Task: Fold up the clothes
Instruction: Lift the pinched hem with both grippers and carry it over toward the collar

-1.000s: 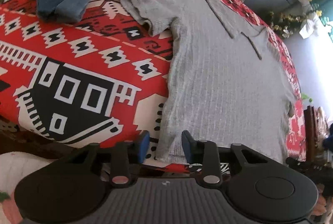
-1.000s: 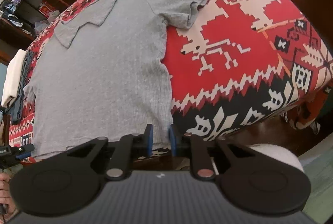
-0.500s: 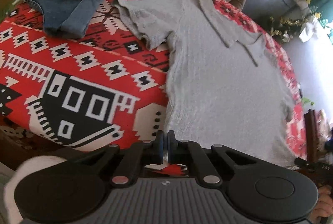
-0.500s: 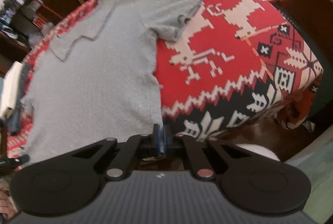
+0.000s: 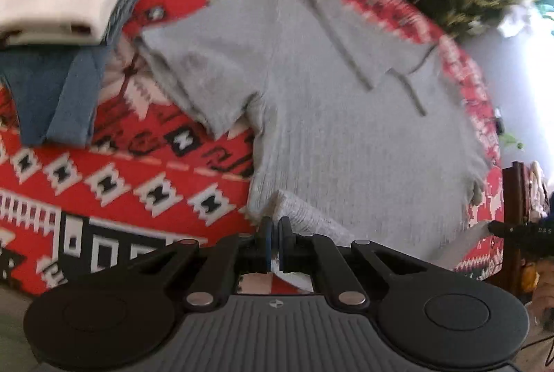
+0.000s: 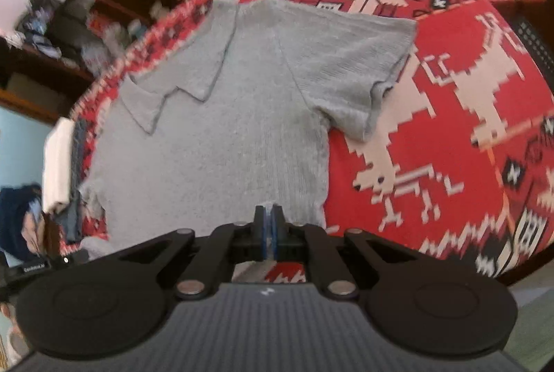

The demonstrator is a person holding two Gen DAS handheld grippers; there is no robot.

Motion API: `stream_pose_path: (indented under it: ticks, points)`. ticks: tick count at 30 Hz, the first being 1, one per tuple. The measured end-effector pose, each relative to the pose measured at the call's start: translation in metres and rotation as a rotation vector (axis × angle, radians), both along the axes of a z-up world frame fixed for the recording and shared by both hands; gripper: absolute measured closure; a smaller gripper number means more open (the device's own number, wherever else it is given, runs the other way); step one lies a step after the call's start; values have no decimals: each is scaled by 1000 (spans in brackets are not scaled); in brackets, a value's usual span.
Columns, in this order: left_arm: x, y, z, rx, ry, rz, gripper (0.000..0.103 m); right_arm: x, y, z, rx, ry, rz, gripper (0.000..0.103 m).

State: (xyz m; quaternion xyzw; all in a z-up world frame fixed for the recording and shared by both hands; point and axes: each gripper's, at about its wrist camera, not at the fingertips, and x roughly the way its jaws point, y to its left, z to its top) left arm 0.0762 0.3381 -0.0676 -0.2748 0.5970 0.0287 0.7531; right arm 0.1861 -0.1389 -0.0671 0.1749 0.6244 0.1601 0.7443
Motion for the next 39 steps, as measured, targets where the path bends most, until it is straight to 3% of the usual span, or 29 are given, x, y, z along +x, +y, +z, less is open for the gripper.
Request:
stream_pose_path:
  ticks: [4, 7, 10, 17, 23, 33, 39]
  points:
    - [23, 7, 7, -28, 166, 40, 99, 32, 2, -1, -23, 219, -81, 100]
    - [36, 13, 24, -30, 261, 104, 100, 47, 5, 9, -45, 315, -159, 100]
    - [48, 14, 43, -1, 279, 140, 100, 63, 10, 30, -28, 357, -221, 100]
    - [90, 25, 64, -19, 267, 180, 100, 109, 31, 60, -9, 326, -303, 100]
    - [127, 24, 62, -43, 267, 175, 99, 150, 49, 52, -42, 357, -287, 100]
    - [196, 33, 59, 15, 211, 152, 99, 214, 59, 49, -41, 329, -296, 100]
    - [218, 28, 50, 61, 215, 124, 99, 229, 62, 29, -60, 346, -306, 100]
